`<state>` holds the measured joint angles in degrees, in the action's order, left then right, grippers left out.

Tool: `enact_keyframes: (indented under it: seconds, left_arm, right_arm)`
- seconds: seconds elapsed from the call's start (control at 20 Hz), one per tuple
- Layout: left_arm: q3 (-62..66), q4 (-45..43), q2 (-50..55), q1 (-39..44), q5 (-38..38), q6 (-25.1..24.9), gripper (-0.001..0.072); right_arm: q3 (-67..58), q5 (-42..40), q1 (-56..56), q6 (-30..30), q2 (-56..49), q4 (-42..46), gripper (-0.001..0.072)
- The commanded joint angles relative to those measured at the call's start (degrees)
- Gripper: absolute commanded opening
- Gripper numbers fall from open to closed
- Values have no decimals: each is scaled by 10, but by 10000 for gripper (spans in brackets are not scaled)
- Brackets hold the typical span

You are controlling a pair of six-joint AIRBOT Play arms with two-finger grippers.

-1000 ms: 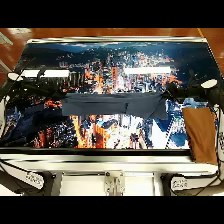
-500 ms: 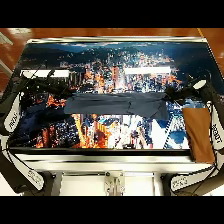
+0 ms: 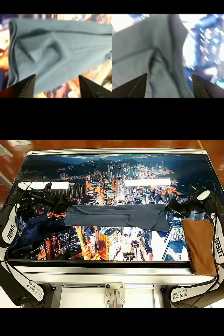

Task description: Fold the shirts.

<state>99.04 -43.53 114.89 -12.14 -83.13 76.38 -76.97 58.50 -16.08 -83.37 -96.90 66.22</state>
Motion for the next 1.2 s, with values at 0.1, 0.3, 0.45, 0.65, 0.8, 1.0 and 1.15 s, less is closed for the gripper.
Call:
enact_keyframes:
  seconds: [0.1, 0.3, 0.45, 0.65, 0.8, 1.0, 1.15]
  left_arm:
    - [7, 0, -21, -21, -76, 19, 612]
    - [7, 0, -56, -12, -75, 19, 612]
    - [7, 0, -74, -3, -75, 19, 612]
    - [7, 1, -89, 19, -73, 19, 588]
    - [7, 1, -90, 57, -62, 19, 270]
    - [7, 1, -85, 173, 54, 17, 130]
    - [7, 1, -72, 285, 147, 17, 122]
  right_arm:
    - [-1, 108, -40, 29, -49, -75, 677]
    - [-1, 96, -35, 61, -102, -188, 677]
    - [-1, 92, -15, 65, -130, -201, 673]
    - [-9, 79, -7, 76, -106, -202, 71]
    - [-20, 96, -14, 81, -37, -202, 68]
    - [-20, 154, -14, 62, 87, -197, 68]
    - [-20, 212, -14, 31, 173, -193, 68]
